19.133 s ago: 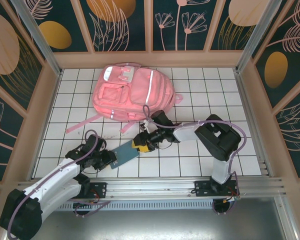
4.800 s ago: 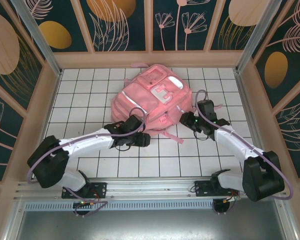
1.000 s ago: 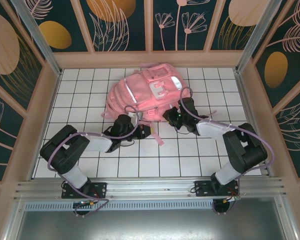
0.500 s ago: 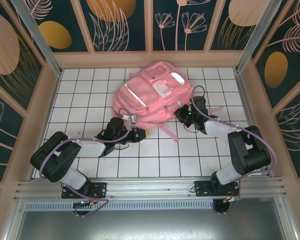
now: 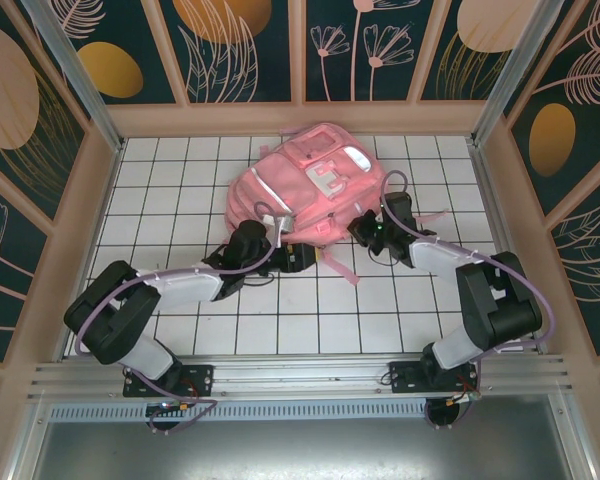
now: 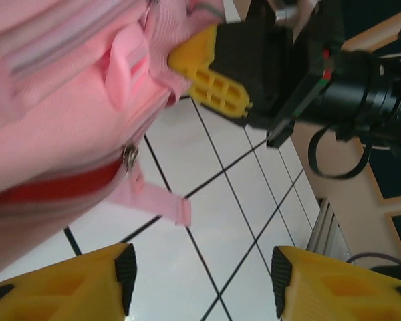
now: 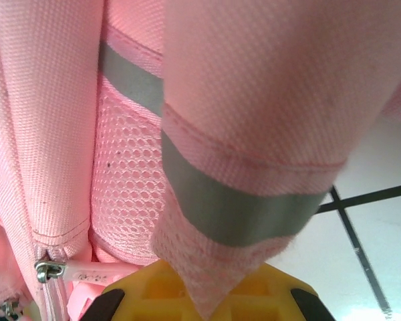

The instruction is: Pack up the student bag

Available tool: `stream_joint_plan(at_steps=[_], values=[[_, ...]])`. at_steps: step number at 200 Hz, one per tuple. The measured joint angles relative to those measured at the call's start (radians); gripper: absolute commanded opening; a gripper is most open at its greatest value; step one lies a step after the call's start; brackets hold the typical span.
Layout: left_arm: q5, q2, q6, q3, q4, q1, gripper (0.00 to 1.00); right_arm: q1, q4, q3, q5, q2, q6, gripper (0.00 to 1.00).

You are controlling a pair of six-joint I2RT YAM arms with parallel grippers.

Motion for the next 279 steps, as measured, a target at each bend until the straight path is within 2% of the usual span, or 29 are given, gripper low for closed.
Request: stream_joint_plan(at_steps=[41, 87, 103, 147, 214, 242, 279], values=[[0.027, 0.121, -0.058, 0.037, -0.008, 0.0, 0.64, 0.019, 0.005, 0.009, -0.044, 0.01, 0.045, 0.0], [0.02, 0.135, -0.066, 0.038, -0.023, 0.0, 0.64, 0.02, 0.027, 0.01, -0.071, 0.014, 0.106, 0.0], [0.018, 0.143, -0.07, 0.038, -0.008, 0.0, 0.62, 0.021, 0.031, 0.01, -0.073, 0.014, 0.121, 0.0], [0.006, 0.22, -0.104, 0.028, 0.126, -0.001, 0.58, 0.021, 0.049, 0.01, -0.087, 0.014, 0.171, 0.0], [-0.003, 0.256, -0.165, -0.029, 0.345, 0.0, 0.55, 0.034, 0.11, 0.008, -0.114, 0.019, 0.249, 0.0], [-0.02, 0.265, -0.188, -0.043, 0.399, 0.0, 0.48, 0.042, 0.145, 0.007, -0.128, 0.039, 0.279, 0.0], [-0.055, 0.278, -0.22, -0.063, 0.441, 0.0, 0.27, 0.053, 0.162, 0.007, -0.129, 0.045, 0.293, 0.0]])
